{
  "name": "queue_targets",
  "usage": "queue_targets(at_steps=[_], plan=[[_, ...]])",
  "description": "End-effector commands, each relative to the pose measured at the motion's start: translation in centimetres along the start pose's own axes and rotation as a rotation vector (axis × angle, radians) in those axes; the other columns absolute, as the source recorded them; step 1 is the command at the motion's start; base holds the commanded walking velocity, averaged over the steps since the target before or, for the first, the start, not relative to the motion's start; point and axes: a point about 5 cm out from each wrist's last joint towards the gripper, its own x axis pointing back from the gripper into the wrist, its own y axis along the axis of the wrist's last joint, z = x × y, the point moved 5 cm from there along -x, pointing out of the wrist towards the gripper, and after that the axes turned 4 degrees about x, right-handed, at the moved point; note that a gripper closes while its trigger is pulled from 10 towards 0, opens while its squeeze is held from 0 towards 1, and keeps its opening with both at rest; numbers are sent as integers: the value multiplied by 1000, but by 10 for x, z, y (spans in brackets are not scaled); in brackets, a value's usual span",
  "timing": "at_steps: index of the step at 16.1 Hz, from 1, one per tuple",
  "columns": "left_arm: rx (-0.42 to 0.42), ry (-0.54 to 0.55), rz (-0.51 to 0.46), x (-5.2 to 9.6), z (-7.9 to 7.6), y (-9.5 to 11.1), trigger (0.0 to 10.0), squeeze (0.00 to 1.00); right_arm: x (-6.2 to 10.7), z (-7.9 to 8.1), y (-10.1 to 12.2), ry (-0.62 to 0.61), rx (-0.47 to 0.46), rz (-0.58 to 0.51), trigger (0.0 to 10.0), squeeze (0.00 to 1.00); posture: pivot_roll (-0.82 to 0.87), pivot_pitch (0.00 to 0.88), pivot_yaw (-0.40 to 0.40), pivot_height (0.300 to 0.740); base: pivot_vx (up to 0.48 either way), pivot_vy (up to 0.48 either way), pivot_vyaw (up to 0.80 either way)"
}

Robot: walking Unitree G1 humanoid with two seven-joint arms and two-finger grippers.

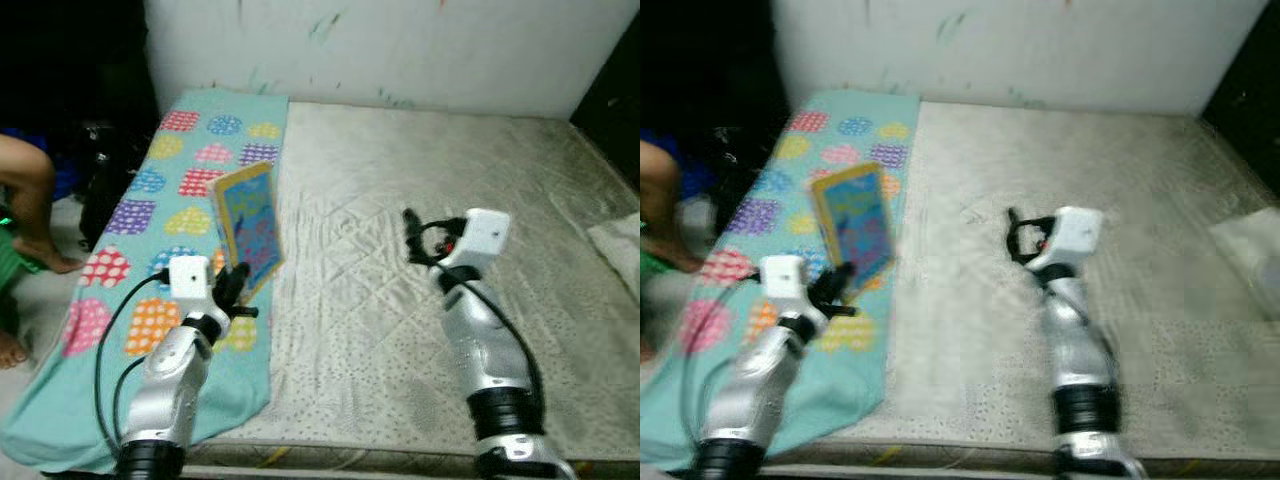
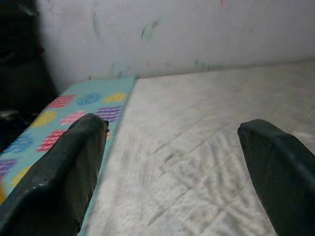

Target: Clean up the room

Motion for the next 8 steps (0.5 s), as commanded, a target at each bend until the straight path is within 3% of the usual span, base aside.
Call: queue_targets(at_steps=[1,4,8], plan=[[-9,-21,-43,-3,-6,12,10000,0,0,-9,4,-25,14,-8,10000,0,-86,36,8,740,0,-322,0],[-8,-23,-43,-4,-7,12,10000,0,-1,-9,4,-26,15,-11,10000,0,-87,35,8,740,0,-382,0],[2,-20,-58,-4,-6,15,10000,0,-1,-10,4,-29,16,-11,10000,0,-86,34,7,740,0,0,0]])
